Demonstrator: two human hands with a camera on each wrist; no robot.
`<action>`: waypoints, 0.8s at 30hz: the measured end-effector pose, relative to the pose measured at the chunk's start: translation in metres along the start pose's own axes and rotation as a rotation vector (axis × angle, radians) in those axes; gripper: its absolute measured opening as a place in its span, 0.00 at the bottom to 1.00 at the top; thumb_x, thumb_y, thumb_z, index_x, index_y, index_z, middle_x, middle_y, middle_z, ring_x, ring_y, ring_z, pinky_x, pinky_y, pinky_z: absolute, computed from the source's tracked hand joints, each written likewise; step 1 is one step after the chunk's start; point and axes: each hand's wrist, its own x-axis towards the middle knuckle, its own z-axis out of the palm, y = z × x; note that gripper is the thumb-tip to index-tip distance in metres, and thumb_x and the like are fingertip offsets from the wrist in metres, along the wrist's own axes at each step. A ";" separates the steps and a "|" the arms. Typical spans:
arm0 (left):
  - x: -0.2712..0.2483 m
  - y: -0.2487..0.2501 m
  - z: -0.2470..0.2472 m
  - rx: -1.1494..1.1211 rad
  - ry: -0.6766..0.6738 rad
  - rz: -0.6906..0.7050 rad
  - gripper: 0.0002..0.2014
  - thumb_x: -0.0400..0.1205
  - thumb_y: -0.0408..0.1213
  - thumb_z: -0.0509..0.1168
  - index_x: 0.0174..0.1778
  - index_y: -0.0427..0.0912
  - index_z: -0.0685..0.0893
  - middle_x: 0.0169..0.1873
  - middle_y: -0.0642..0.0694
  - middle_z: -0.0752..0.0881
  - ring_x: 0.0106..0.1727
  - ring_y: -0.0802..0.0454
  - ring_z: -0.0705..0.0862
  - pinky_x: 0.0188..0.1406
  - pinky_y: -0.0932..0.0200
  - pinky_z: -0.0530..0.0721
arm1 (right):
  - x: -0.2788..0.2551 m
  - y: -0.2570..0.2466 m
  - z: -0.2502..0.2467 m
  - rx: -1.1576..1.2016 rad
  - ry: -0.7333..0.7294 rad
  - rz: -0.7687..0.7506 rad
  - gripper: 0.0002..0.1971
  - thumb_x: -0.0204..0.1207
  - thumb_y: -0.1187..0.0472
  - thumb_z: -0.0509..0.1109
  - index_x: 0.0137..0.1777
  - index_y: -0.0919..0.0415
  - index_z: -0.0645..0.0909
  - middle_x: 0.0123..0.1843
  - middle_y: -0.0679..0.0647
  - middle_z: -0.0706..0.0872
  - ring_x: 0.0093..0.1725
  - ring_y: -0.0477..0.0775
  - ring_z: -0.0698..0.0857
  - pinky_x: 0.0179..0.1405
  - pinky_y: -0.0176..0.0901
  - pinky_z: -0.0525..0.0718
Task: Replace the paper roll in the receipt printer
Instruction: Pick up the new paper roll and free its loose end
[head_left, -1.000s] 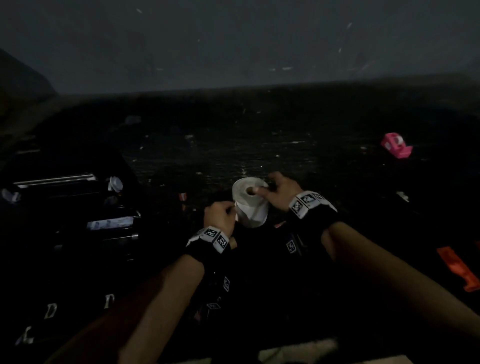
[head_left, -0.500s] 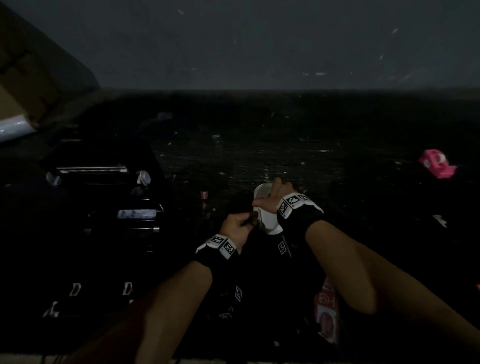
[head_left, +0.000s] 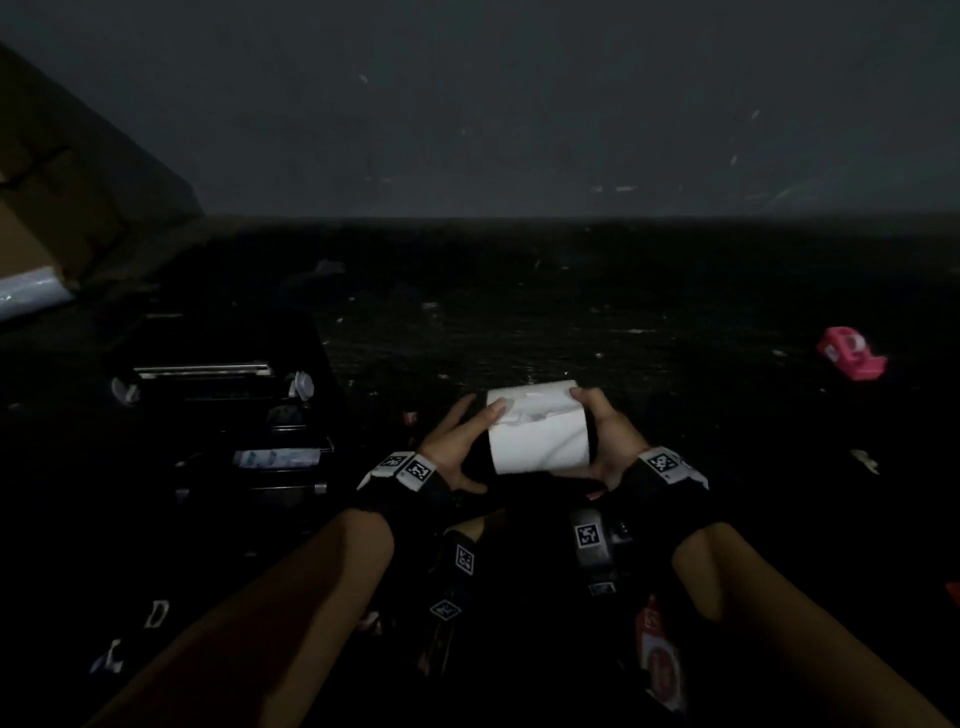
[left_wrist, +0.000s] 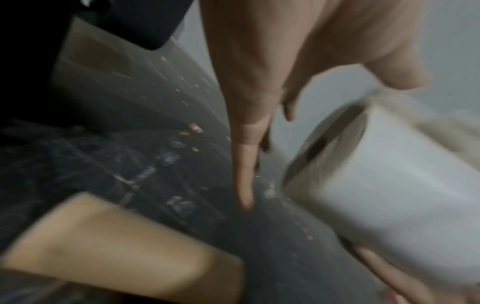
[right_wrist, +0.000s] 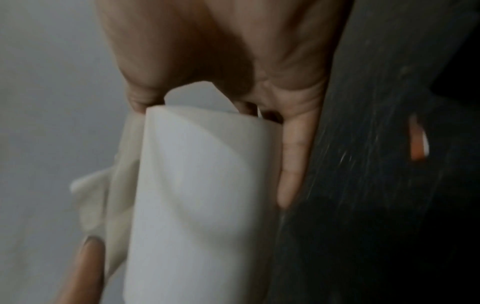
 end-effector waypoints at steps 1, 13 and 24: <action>-0.004 0.004 0.002 -0.031 -0.038 -0.010 0.28 0.71 0.55 0.70 0.68 0.64 0.72 0.68 0.49 0.75 0.70 0.38 0.73 0.52 0.30 0.79 | -0.004 0.000 0.002 0.027 -0.037 0.009 0.31 0.60 0.40 0.70 0.63 0.55 0.80 0.58 0.60 0.87 0.54 0.64 0.85 0.40 0.57 0.87; -0.026 0.009 -0.011 0.035 -0.076 0.076 0.28 0.73 0.40 0.72 0.68 0.61 0.71 0.58 0.47 0.81 0.50 0.44 0.83 0.33 0.49 0.87 | -0.041 -0.013 0.006 -0.578 0.065 -0.539 0.21 0.73 0.50 0.70 0.66 0.53 0.78 0.65 0.54 0.83 0.63 0.53 0.81 0.66 0.47 0.78; -0.025 0.003 -0.011 0.108 -0.058 0.020 0.23 0.74 0.39 0.72 0.59 0.63 0.72 0.54 0.49 0.79 0.47 0.46 0.81 0.38 0.46 0.86 | -0.042 0.001 0.015 -0.887 -0.068 -0.804 0.05 0.71 0.63 0.73 0.44 0.63 0.87 0.49 0.54 0.85 0.50 0.50 0.82 0.49 0.25 0.74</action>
